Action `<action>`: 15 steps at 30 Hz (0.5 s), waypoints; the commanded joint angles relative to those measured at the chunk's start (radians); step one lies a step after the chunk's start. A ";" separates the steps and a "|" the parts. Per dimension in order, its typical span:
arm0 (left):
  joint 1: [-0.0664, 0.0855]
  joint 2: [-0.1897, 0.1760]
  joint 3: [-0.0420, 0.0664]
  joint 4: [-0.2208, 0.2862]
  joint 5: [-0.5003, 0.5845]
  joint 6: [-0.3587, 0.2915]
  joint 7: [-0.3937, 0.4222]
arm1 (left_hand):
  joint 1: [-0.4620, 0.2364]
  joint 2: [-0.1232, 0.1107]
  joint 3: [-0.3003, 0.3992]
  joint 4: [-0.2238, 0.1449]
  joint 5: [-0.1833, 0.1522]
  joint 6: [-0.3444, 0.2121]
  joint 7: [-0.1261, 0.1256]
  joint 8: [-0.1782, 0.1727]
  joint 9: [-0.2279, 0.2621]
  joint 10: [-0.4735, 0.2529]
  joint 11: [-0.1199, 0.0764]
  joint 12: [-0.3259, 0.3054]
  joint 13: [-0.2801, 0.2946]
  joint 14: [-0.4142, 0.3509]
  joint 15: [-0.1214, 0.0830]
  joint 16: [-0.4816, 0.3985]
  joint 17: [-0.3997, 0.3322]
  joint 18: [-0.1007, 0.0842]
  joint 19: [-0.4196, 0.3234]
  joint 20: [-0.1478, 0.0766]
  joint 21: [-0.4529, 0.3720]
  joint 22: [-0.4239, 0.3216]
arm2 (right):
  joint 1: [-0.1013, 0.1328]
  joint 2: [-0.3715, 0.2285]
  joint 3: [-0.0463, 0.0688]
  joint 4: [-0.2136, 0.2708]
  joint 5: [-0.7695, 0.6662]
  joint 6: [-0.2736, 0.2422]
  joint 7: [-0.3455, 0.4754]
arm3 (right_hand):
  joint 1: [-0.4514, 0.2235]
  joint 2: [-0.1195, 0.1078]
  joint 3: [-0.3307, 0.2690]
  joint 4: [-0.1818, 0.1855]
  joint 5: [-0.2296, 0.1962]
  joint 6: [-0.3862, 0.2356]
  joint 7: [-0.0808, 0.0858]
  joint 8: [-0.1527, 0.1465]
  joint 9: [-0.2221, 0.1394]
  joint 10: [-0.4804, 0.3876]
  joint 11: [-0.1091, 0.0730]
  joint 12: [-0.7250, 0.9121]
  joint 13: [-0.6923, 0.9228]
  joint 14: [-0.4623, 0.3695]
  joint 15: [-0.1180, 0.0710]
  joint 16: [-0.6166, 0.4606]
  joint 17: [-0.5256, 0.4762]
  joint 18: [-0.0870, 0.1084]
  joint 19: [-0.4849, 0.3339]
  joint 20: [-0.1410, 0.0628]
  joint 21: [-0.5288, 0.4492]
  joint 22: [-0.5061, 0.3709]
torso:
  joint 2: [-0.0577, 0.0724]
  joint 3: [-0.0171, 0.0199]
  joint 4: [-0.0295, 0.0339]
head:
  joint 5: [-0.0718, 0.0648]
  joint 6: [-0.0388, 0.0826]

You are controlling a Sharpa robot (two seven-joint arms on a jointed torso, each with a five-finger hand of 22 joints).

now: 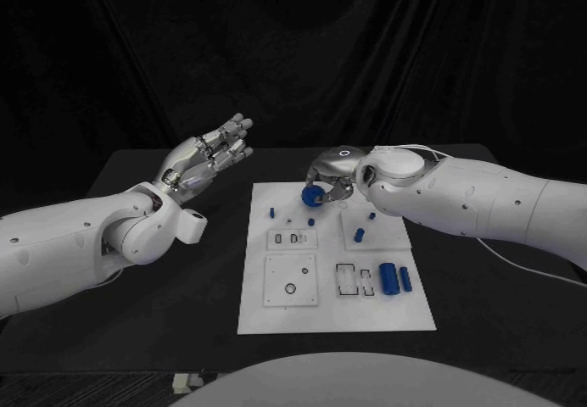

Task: Assemble the parts on the task board

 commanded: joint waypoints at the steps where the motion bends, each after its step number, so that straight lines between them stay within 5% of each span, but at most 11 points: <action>1: -0.002 0.003 0.001 0.001 0.002 0.014 0.039 | 0.010 -0.003 0.005 -0.001 0.004 0.007 0.002 0.003 0.002 0.002 0.008 -0.001 0.000 0.001 0.004 0.004 0.001 0.018 0.004 0.002 0.006 0.001 | -0.006 0.023 0.001 -0.024 -0.006 0.033 0.020 | 0.000 0.011 0.006 0.001 -0.004 0.028 -0.034 0.010 0.062 0.108 -0.006 0.004 0.263 0.107 -0.005 0.003 0.263 0.005 0.011 -0.002 -0.006 0.193 | 0.002 0.0003 0.0007 | -0.002 0.000; 15: -0.003 0.008 0.001 -0.003 0.002 0.021 0.038 | 0.010 -0.003 0.006 -0.001 0.004 0.006 0.002 0.002 0.002 0.002 0.008 -0.001 0.000 0.001 0.004 0.004 0.001 0.018 0.004 0.002 0.006 0.001 | -0.014 0.084 0.001 -0.089 -0.006 0.060 0.020 | -0.001 0.012 0.011 -0.005 -0.018 0.008 -0.031 -0.005 0.061 0.108 -0.004 0.004 0.263 0.107 -0.001 0.003 0.263 0.008 0.003 0.001 -0.018 0.188 | 0.002 0.0003 0.0002 | -0.004 0.000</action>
